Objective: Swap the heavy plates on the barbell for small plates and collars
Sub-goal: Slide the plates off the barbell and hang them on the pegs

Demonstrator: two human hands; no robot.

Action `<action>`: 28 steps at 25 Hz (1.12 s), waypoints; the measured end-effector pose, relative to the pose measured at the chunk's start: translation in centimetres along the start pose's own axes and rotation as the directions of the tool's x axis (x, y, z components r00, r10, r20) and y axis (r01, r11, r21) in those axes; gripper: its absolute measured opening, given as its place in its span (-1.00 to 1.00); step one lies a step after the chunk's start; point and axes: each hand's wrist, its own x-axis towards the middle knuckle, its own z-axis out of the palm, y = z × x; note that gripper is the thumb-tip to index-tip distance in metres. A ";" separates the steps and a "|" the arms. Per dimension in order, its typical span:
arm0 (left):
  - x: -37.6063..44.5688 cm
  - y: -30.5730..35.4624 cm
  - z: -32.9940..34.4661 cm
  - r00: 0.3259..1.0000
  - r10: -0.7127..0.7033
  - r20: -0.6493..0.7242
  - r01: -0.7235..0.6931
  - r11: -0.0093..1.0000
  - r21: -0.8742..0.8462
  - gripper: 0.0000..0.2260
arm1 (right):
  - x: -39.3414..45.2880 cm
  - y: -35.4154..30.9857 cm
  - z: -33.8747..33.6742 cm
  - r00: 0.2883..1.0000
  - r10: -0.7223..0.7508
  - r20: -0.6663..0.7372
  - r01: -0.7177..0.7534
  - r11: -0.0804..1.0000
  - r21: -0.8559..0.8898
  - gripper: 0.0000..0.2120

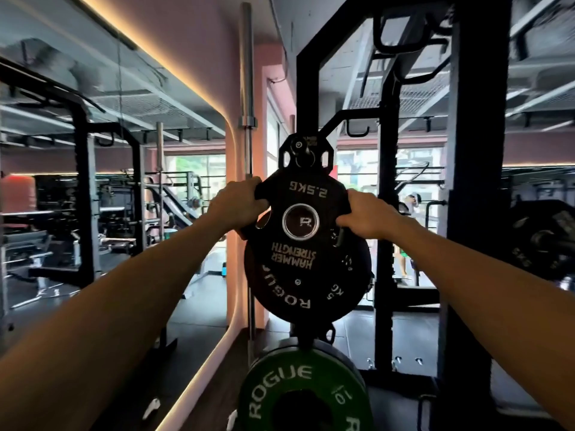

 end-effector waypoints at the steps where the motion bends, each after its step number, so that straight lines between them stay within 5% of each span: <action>1: 1.1 -0.1 0.2 1.000 0.018 -0.009 -0.018 1.000 -0.007 -0.72 | 0.5 0.1 -0.3 1.000 0.007 -0.012 -0.007 1.000 -0.011 -0.71; 14: 15.6 -1.8 -0.2 0.973 0.182 -0.142 -0.201 0.971 -0.127 -0.91 | 12.1 0.0 -4.4 0.977 0.035 -0.209 -0.059 0.992 -0.110 -0.83; 28: 26.2 -4.1 2.1 0.963 0.173 -0.204 -0.194 0.977 -0.085 -0.76 | 23.2 1.4 -4.6 0.968 0.004 -0.251 -0.032 0.994 -0.106 -0.86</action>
